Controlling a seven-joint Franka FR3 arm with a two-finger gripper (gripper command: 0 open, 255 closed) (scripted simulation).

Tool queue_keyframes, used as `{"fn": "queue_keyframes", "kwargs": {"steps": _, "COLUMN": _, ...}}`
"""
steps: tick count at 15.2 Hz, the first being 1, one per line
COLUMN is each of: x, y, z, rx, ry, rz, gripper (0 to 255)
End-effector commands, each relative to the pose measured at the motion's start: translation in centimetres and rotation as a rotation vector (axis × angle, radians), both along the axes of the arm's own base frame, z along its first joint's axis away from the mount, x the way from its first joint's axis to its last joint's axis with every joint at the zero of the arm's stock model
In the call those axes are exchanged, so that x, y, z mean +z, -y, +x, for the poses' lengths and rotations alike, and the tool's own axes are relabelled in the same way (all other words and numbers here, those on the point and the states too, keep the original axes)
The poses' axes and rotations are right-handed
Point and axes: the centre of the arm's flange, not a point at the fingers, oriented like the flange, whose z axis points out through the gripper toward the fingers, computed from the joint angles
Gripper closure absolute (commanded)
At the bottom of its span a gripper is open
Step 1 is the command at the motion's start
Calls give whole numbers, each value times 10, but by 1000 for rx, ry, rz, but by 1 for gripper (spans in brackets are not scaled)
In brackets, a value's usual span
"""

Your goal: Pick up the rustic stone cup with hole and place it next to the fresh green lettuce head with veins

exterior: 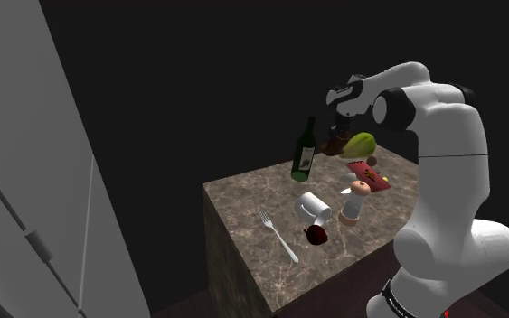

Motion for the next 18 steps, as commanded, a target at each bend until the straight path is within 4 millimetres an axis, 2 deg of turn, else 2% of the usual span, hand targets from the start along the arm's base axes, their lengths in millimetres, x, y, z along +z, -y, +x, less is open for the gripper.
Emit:
{"fn": "queue_keyframes", "kwargs": {"steps": 1, "x": -10, "y": 0, "z": -1, "rx": -1, "ry": 1, "rz": -2, "gripper": 255}}
{"fn": "queue_keyframes", "kwargs": {"steps": 8, "x": -46, "y": 0, "z": -1, "rx": -1, "ry": 1, "rz": -2, "gripper": 255}}
{"fn": "queue_keyframes", "kwargs": {"steps": 16, "x": -46, "y": 0, "z": -1, "rx": -1, "ry": 1, "rz": -1, "gripper": 255}}
{"fn": "queue_keyframes", "kwargs": {"steps": 17, "x": -47, "y": 1, "z": 1, "rx": -1, "ry": 1, "rz": -1, "gripper": 0}}
{"fn": "queue_keyframes", "kwargs": {"steps": 18, "x": -48, "y": -1, "z": -1, "rx": -1, "ry": 1, "rz": -1, "gripper": 0}}
